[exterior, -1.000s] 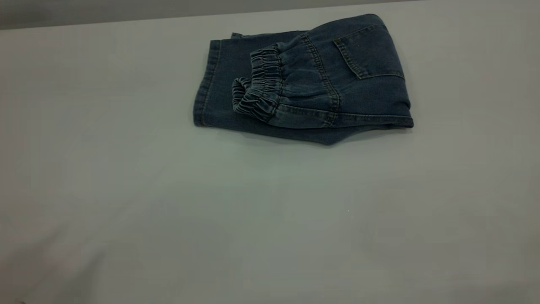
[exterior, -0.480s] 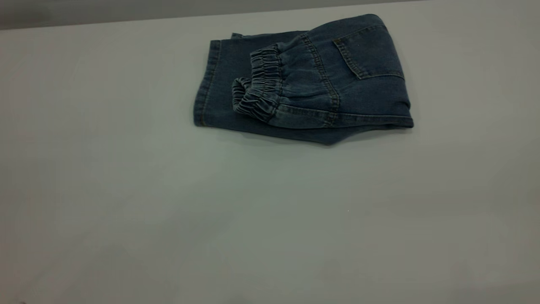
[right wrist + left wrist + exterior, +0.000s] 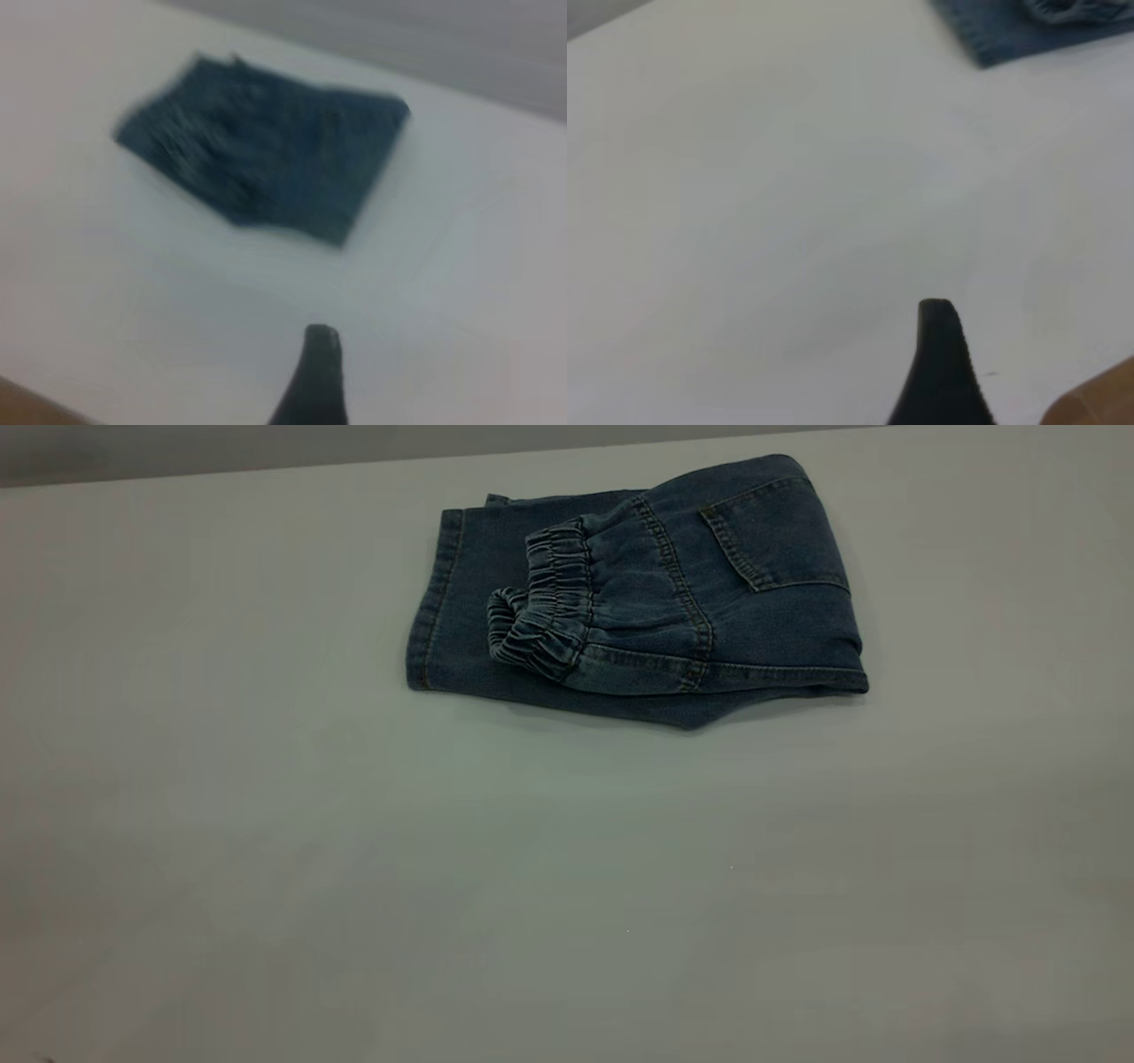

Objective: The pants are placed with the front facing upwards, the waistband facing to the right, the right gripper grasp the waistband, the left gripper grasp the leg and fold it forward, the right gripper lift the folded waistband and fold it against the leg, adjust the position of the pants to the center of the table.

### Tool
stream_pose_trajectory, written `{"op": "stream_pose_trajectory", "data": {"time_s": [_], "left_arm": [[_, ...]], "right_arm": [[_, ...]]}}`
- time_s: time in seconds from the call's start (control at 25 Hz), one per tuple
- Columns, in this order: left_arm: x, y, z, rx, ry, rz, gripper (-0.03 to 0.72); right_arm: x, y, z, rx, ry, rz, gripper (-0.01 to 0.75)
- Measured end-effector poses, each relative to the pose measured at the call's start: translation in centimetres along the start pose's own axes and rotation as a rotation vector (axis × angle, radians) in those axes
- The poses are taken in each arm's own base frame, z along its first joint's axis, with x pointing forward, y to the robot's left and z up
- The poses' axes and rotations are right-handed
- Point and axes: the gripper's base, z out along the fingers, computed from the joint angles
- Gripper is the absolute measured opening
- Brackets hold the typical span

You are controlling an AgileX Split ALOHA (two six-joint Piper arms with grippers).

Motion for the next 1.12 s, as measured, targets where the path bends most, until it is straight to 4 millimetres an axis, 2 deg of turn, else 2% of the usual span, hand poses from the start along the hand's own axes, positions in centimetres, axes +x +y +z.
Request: {"op": "stream_pose_trajectory", "data": {"time_s": [0.28,0.48,0.72,0.96,1.12], "left_arm": [[0.4,0.5,0.7,-0.079,0.017,-0.115,0.469],[1.0,0.3,1.5,-0.089,0.048,-0.105,0.469],[0.6,0.4,1.0,-0.077,0.03,-0.11,0.469],[0.0,-0.8,0.4,0.075,-0.011,-0.151,0.469],[-0.4,-2.0,0.4,0.206,-0.057,-0.08,0.469]], "right_arm": [[0.1,-0.8,0.3,0.08,-0.003,0.074,0.587],[0.3,-1.2,0.3,0.127,0.004,0.132,0.587],[0.2,-1.2,0.3,0.129,0.003,0.138,0.587],[0.2,-1.2,0.3,0.129,0.003,0.137,0.587],[0.2,-1.2,0.3,0.129,0.003,0.137,0.587]]}}
